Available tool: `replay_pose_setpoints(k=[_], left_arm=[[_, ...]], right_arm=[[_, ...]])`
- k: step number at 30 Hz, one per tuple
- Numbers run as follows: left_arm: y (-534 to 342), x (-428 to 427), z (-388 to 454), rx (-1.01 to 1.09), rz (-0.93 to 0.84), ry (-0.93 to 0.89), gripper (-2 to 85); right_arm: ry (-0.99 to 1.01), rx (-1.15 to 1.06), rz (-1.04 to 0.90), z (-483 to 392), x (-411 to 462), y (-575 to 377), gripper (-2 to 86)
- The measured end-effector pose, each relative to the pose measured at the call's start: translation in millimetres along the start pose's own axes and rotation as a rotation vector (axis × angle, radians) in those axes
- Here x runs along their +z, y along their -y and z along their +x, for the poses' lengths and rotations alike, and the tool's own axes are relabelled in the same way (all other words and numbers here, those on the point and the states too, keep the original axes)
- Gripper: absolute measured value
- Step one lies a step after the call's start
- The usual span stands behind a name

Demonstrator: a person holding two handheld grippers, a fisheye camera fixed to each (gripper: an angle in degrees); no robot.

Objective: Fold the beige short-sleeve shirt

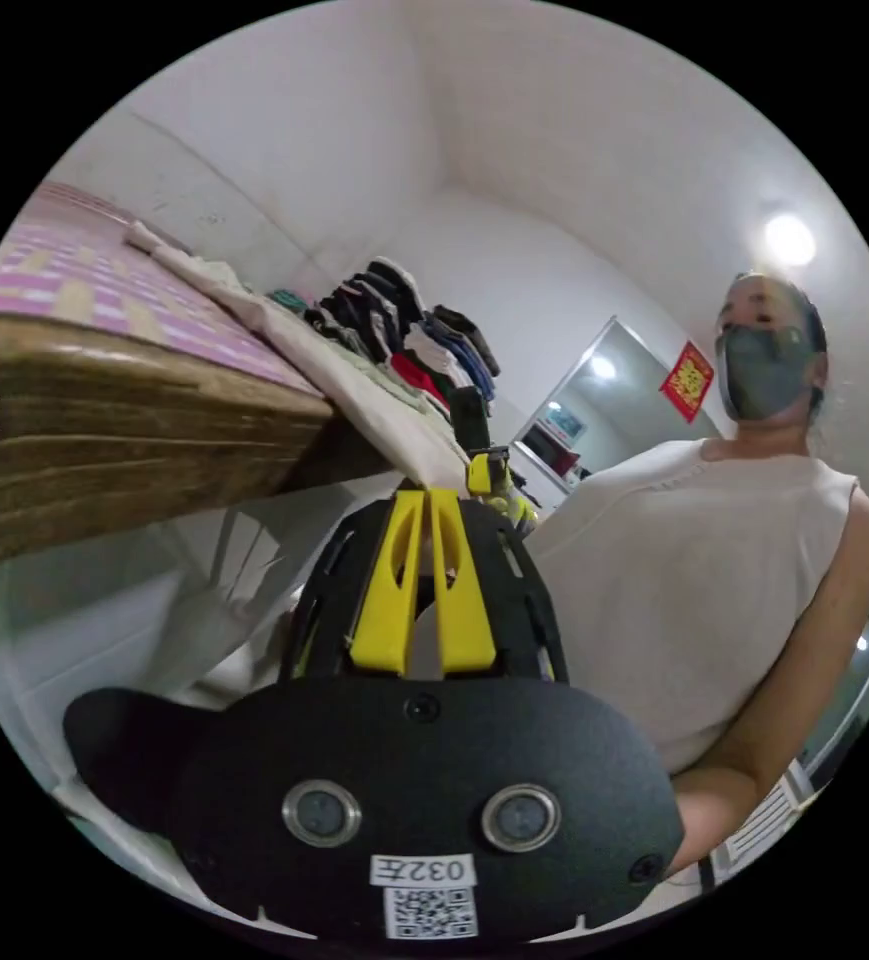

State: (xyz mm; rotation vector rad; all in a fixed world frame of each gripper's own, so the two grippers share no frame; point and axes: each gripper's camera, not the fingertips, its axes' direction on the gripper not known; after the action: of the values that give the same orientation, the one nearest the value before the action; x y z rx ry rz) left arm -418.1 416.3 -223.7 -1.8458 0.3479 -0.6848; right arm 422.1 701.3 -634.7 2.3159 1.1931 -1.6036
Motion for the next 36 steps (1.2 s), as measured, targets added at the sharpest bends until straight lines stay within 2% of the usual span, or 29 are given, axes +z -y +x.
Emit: replay_pose_setpoints(k=[3,5,7,9,11,16,21,24,29,33,36], left_arm=[[-12,-11,-14,-0.137,-0.064,0.039,-1.0],[-23,-17,-23,-0.259,-0.048,0.075,-0.9],[-30,-26,-18,-0.295,-0.007,0.114,-0.5],[-33,-41,0,-0.27,0.054,0.153,-0.4],[-28,-60,39,-0.171,0.137,0.236,-0.9],[40,-60,100,-0.012,0.133,0.332,-0.6],[164,-37,113,0.02,0.118,0.442,2.2],[252,-18,91,-0.002,0.099,0.487,3.8],[367,26,-17,-0.313,0.089,0.386,4.1],[406,48,-64,-0.429,0.127,0.502,3.9],[414,50,-90,-0.495,0.152,0.508,3.8]], right_arm=[[-0.05,0.132,-0.116,31,29,-13,0.0],[-0.193,0.152,-0.185,33,43,-19,1.1],[-0.141,0.114,-0.19,24,43,-20,2.9],[-0.142,0.034,-0.167,3,36,-21,4.1],[-0.242,-0.061,-0.173,-24,24,-19,4.3],[-0.384,-0.158,0.002,-56,-50,22,4.1],[-0.501,-0.006,0.185,-23,-128,115,4.8],[-0.483,0.102,0.215,28,-147,181,6.4],[-0.646,0.229,0.18,102,-147,288,8.8],[-0.622,0.3,0.097,142,-130,330,8.2],[-0.631,0.268,0.054,141,-120,347,1.6]])
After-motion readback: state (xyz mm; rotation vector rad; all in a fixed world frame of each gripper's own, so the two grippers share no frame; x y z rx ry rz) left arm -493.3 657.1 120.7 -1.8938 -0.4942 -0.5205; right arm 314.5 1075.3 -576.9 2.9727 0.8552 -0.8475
